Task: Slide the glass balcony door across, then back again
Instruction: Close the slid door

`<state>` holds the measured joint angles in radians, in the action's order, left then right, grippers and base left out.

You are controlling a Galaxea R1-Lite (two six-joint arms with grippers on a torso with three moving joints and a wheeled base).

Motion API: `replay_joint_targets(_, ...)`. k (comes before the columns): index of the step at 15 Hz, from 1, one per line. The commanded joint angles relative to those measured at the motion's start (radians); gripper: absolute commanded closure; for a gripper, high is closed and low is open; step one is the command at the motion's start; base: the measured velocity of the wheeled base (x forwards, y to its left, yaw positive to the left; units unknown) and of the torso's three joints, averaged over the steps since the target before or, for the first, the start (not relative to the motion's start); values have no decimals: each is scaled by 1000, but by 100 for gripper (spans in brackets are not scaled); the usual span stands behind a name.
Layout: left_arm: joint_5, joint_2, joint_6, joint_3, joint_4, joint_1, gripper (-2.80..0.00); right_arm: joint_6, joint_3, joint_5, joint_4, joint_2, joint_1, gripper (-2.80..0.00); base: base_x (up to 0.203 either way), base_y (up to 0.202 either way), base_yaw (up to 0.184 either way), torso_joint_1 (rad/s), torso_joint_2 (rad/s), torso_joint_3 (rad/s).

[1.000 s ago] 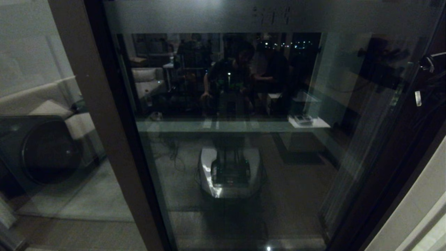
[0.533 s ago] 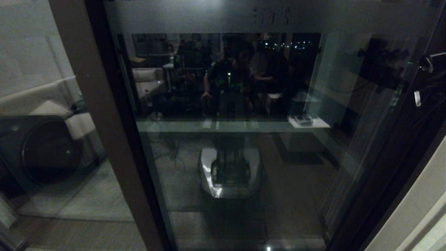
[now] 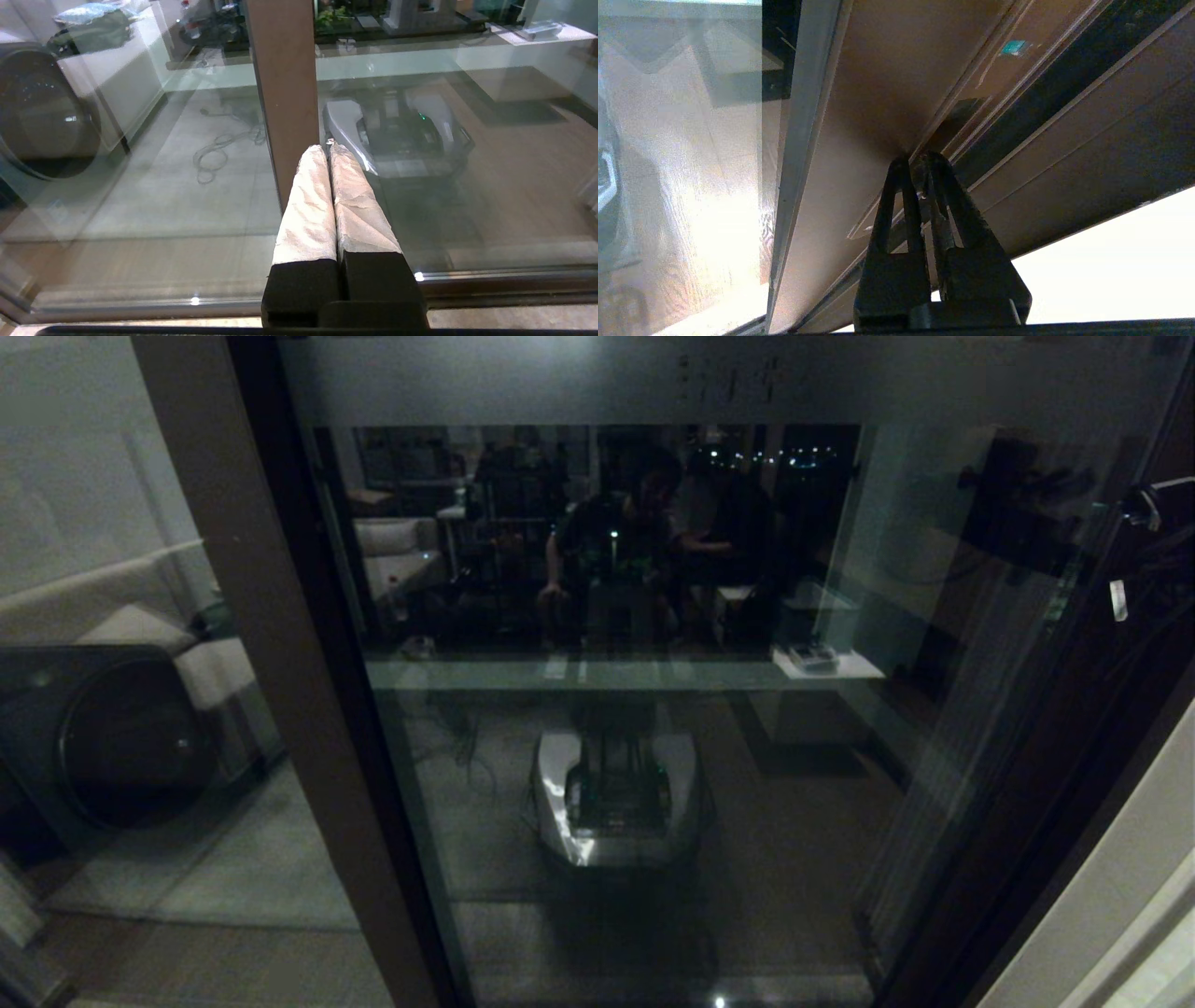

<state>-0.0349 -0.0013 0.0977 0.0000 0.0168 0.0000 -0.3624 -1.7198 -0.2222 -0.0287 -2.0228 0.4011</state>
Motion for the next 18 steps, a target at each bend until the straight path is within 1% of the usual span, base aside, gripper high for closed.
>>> replay_joint_targets(1, 0, 0, 1, 2, 0, 0, 0, -3, -1, -2, 0, -7, 2, 0, 0, 0, 0, 0, 0, 0)
replay_joint_targets(8, 0, 0, 1, 2, 0, 0, 0, -3, 0, -5, 0, -7, 2, 0, 0, 0, 0, 0, 0, 0)
replay_joint_targets(18, 0, 0, 1, 2, 1, 0, 0, 2, 59, 6, 1, 73, -16, 0, 0, 0, 0, 0, 0, 0)
